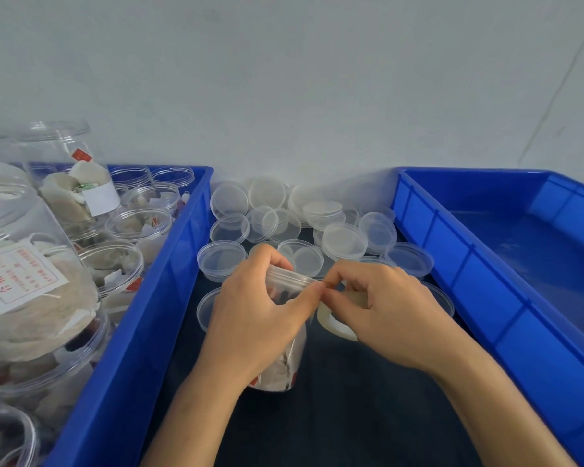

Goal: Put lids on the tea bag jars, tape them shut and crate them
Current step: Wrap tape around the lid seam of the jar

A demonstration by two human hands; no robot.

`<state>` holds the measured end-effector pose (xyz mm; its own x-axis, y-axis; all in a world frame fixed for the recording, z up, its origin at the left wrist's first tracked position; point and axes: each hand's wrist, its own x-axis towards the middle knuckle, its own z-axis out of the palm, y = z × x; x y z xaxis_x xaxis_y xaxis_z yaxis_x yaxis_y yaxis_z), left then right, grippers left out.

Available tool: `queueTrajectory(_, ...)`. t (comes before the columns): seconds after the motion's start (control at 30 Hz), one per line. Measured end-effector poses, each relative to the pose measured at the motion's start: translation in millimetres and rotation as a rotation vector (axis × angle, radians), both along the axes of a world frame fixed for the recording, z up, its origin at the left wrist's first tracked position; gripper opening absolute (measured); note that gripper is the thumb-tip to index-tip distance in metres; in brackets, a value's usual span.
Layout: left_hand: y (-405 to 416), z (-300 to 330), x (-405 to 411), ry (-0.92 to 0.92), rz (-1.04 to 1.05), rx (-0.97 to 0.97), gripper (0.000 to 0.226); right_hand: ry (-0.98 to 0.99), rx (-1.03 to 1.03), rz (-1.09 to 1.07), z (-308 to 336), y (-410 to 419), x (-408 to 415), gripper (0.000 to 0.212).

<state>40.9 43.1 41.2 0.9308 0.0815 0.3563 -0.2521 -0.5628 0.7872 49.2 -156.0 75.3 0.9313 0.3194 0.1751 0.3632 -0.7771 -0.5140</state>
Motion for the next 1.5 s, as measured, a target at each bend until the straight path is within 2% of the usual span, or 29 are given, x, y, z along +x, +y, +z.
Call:
queueTrajectory(0.3,0,-1,3,0.000,0.100,-0.011,0.046,-0.073,-0.022,-0.117,-6,23,-4,0.010)
queueTrajectory(0.87,1,-2,0,-0.049,0.176,-0.039,0.046,-0.198,-0.036,-0.323,-16,42,-12,0.024)
queueTrajectory(1.27,1,3,-3,-0.047,0.180,-0.073,0.048,-0.272,-0.048,-0.309,-22,49,-6,0.023)
queueTrajectory(1.43,9,-8,-19,-0.032,0.113,-0.240,0.037,-0.229,-0.097,-0.471,-17,19,19,0.020)
queueTrajectory(1.5,13,-11,-21,-0.015,0.070,-0.258,0.036,-0.287,-0.089,-0.414,-20,22,22,0.020)
